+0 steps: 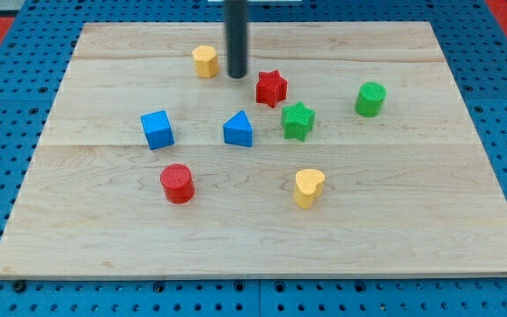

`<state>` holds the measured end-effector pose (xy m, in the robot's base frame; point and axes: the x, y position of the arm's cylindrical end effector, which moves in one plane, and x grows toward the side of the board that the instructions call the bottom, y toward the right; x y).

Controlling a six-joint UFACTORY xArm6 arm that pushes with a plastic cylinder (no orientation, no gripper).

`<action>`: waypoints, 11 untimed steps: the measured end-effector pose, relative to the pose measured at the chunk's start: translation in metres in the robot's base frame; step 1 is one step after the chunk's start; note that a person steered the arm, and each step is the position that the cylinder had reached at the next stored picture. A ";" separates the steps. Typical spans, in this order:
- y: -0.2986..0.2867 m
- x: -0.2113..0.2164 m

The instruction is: Push yellow hexagon towards top center

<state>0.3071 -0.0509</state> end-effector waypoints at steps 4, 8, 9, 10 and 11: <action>-0.146 -0.014; -0.047 -0.053; 0.034 -0.057; -0.024 -0.062; -0.037 -0.089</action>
